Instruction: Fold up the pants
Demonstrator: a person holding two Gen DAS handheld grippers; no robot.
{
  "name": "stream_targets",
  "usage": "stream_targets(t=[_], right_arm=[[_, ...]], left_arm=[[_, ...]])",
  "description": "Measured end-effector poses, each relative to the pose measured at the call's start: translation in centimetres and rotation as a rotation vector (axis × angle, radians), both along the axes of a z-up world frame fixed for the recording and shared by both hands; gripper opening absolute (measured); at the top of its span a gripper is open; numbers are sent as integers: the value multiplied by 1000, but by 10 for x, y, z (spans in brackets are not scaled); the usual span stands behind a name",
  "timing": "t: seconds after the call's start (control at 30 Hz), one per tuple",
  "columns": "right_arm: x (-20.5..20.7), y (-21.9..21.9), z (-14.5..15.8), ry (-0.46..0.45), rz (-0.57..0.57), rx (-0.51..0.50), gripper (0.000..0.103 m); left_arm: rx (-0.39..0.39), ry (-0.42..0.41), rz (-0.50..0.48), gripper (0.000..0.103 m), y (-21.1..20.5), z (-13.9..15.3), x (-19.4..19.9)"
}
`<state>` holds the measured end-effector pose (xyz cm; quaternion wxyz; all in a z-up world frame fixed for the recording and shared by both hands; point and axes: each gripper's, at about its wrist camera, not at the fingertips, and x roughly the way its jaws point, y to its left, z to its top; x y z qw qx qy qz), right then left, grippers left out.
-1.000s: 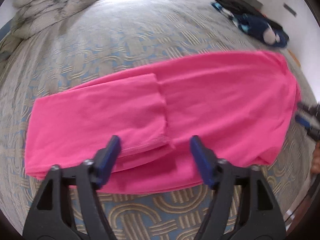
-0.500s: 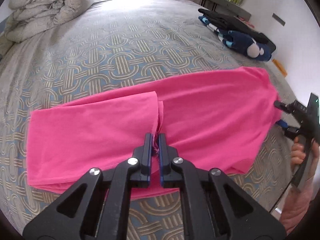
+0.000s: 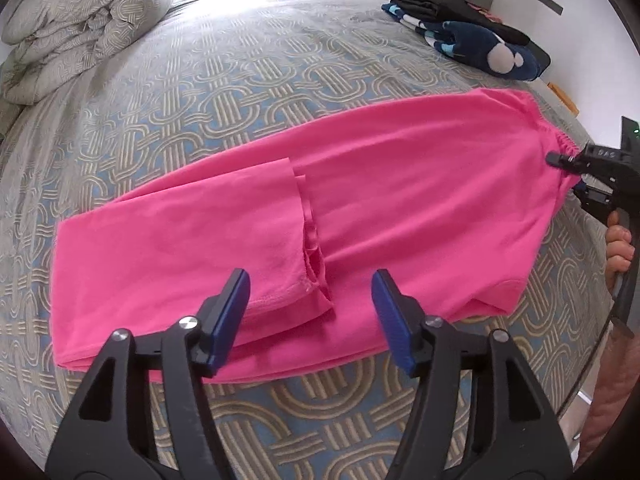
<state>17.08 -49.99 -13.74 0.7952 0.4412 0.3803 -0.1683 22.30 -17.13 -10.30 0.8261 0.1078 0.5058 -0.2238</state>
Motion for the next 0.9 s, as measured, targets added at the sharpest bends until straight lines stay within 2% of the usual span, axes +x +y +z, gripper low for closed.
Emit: stream_targets(t=[0.07,0.2,0.3,0.4,0.53,0.63,0.77,0.83,0.9], right_arm=[[5,0,-1,3,7,24,15],[11,9,14,5,38,-50,12],[17,26,37,-22,91,-163,12],[30,60,64,-40,174,-321,12],[56,140,91,-68,381,-536,12],[67,213,92,-95,573,-667,12],[68,298,70,-124,854,-738,12],[64,328,50,-97,972,-751,13],[60,339,36,-55,1030,-765,15]], left_arm=[[4,5,11,64,2,-2,3],[-27,37,42,64,10,-6,7],[-48,38,62,64,17,-5,9],[-64,43,98,64,28,-5,13],[-97,46,144,66,47,-3,17],[-109,42,193,68,68,-3,19],[-178,98,280,68,100,-9,25],[-200,111,296,68,108,-11,26],[-219,125,297,68,114,-13,27]])
